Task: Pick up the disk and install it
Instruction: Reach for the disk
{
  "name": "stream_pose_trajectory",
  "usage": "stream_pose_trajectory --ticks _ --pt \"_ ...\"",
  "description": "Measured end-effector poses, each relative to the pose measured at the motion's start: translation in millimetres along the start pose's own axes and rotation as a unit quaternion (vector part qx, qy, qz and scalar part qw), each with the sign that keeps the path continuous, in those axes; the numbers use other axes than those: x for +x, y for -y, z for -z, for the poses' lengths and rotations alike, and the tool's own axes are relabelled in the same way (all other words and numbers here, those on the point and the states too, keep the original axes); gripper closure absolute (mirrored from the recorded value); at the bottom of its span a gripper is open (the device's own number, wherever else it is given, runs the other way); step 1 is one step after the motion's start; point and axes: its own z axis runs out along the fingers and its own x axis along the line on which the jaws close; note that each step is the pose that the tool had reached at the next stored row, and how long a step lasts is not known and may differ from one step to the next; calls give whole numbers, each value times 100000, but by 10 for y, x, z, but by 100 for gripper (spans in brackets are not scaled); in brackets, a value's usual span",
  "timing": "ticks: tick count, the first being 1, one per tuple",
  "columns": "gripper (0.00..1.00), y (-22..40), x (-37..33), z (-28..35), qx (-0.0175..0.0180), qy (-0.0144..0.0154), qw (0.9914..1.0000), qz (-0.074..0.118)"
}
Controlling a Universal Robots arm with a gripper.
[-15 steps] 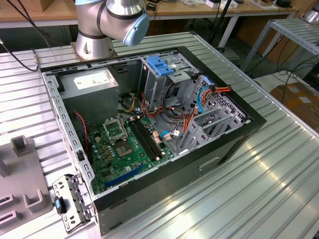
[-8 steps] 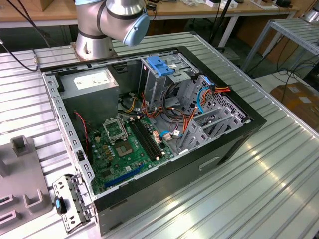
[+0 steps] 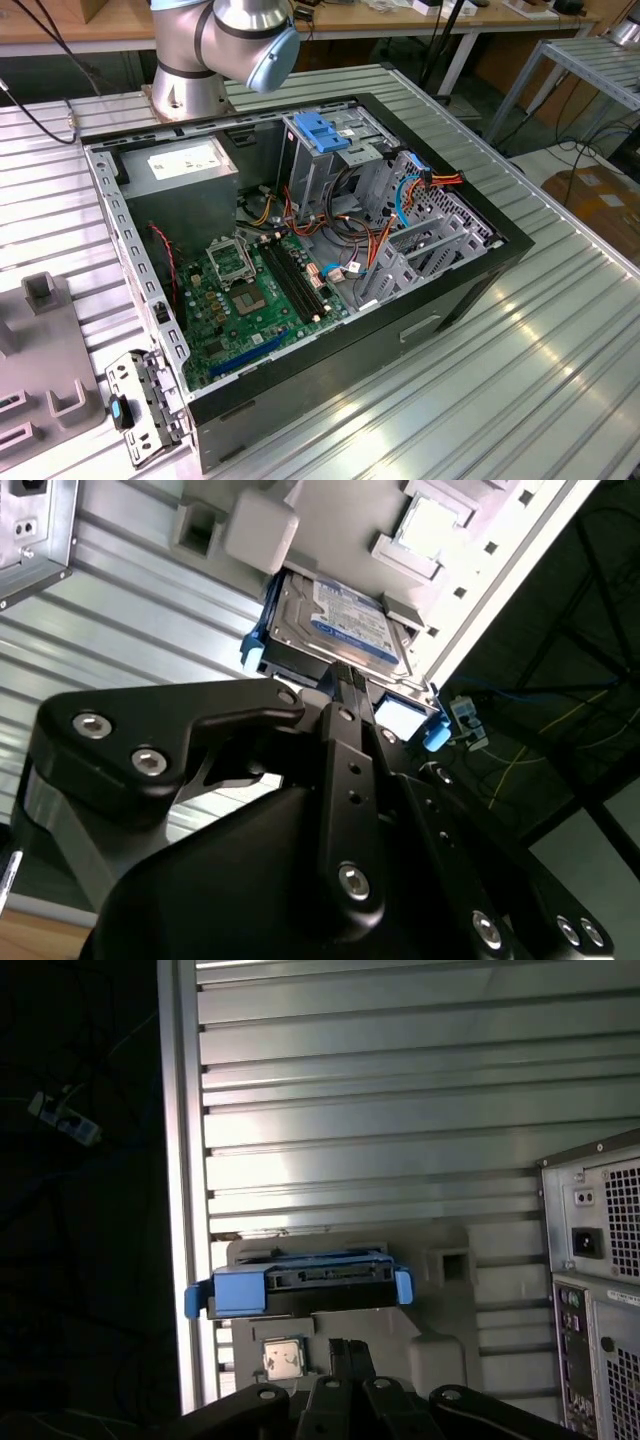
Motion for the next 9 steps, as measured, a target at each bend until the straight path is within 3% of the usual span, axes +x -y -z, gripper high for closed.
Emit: stream_pose_trajectory --ticks 6,9 --pt "89 -4 -47 9 5 72 100000 1" --pt "89 -6 -37 57 -25 328 99999 17"
